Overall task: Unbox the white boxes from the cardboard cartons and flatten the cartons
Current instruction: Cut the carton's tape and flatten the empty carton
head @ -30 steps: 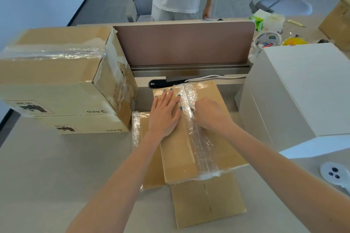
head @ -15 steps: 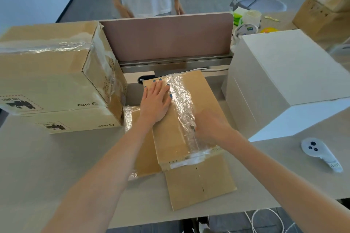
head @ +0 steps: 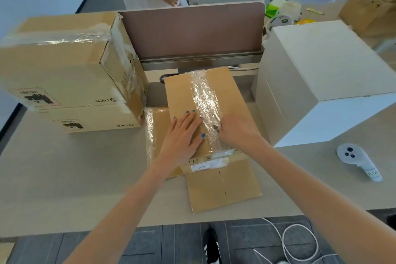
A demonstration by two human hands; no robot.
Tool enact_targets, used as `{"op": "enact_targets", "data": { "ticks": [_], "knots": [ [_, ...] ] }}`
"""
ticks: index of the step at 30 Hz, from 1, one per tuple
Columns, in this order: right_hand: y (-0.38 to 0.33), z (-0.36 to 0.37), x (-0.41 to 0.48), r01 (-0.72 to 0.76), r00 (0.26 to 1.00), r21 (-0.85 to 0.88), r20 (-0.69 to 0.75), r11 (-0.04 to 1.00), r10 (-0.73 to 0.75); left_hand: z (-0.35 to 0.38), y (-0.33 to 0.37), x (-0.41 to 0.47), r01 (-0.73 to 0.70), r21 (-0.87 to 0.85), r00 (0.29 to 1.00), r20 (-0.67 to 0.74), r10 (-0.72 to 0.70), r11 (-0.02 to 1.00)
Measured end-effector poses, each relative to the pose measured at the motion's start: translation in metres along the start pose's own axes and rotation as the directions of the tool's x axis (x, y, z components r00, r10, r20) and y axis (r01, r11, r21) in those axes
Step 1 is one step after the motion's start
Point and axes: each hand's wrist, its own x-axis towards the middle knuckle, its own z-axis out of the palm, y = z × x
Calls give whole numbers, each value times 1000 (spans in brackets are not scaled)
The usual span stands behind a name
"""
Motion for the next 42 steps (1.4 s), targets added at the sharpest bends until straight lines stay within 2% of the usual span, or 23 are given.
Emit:
{"op": "enact_targets", "data": {
  "ticks": [5,10,17,27,31,34,37,42],
  "knots": [
    [-3,0,-8,18,998,-52,-61,998,-22,10,23,-33,12,31,998,55,-14,999],
    [-1,3,-16,56,997,-13,-56,998,-57,31,24,-48,28,161,1000,-19,-25,987],
    [11,5,-45,121,992,-10,34,993,-121,38,23,-46,53,213,998,-46,-44,976],
    [15,19,-73,165,985,-94,-29,982,-168,37,26,-47,89,246,995,-66,-75,965],
    [15,19,-76,164,985,-67,-42,984,-167,36,27,-46,88,296,995,-66,-72,951],
    [14,21,-78,169,984,-82,-44,982,-173,35,19,-44,66,304,998,-43,-55,950],
    [18,30,-76,145,988,-47,-44,988,-147,29,8,-42,15,244,1000,-24,-9,970],
    [40,53,-87,196,966,-58,-162,979,-203,9,-9,-43,-35,226,993,116,8,974]
  ]
}}
